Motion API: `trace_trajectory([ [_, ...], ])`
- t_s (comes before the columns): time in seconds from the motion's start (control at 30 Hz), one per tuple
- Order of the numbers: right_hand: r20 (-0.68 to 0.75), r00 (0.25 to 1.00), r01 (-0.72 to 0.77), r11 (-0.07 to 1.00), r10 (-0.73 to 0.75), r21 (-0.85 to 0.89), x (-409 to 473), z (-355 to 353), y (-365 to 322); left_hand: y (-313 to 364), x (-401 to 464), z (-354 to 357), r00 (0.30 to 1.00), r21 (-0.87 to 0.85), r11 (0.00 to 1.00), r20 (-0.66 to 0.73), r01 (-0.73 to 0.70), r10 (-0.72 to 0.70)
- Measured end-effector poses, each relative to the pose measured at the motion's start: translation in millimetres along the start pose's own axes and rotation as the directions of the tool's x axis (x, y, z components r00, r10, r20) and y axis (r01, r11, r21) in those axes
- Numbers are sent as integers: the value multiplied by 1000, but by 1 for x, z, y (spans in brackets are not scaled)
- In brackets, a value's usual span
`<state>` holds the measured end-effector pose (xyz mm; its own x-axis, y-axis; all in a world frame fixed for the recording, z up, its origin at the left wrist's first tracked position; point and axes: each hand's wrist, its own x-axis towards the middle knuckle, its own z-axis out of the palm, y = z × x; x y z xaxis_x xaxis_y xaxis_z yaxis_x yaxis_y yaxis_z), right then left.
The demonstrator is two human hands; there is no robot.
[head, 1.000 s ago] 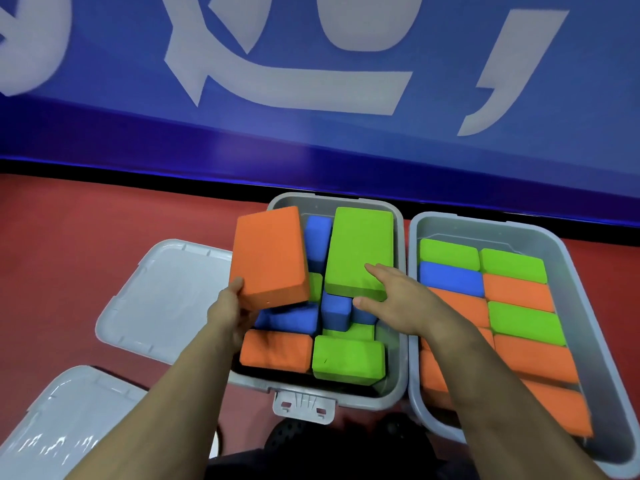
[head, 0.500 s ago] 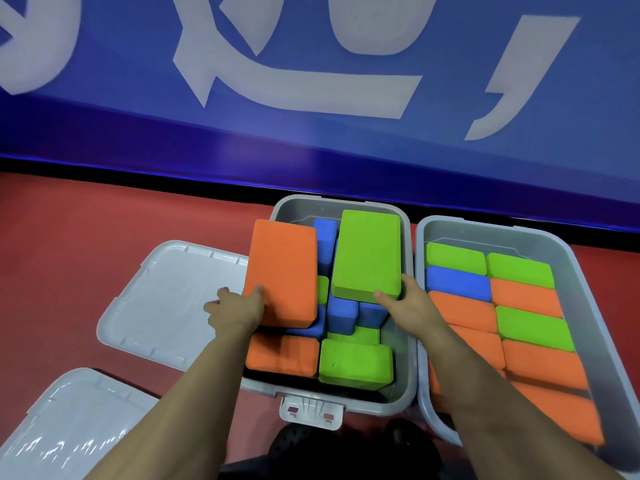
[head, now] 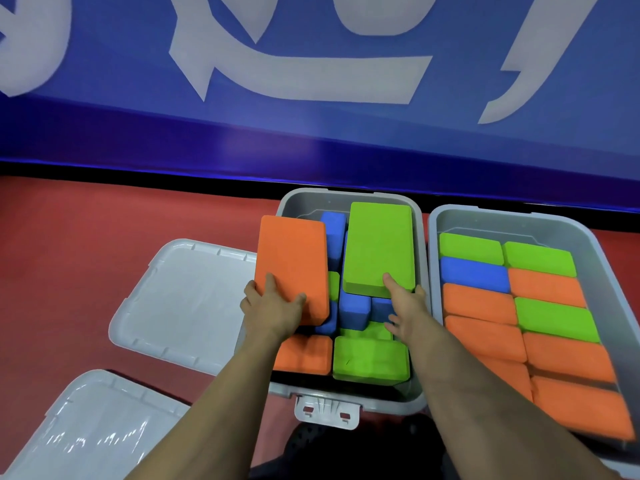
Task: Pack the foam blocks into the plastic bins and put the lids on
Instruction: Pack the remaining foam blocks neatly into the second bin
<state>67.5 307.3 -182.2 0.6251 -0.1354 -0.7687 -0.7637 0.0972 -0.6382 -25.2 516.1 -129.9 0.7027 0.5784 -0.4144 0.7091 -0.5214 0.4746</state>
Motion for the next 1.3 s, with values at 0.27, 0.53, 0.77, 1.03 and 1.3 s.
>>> trace_trajectory([
  [0.27,-30,999,-17,983,23,183,19,15,3,-10,11,-2,998,-27,997,15,-66,66],
  [0.53,-163,972,199,962,-169,189,1,22,-25,-5,17,-3,998,-270,961,-28,-59,53],
  [0.77,366,910,84,951,-195,299,-60,52,-36,12,17,-26,959,-722,690,-147,63,-241],
  [1.03,411,905,200,964,-112,-176,-62,74,-6,26,11,-33,977,-663,744,-204,-86,-68],
  [1.3,336,911,360,860,-240,-360,-43,40,-13,40,-2,-31,947,-437,892,-320,-120,-29],
])
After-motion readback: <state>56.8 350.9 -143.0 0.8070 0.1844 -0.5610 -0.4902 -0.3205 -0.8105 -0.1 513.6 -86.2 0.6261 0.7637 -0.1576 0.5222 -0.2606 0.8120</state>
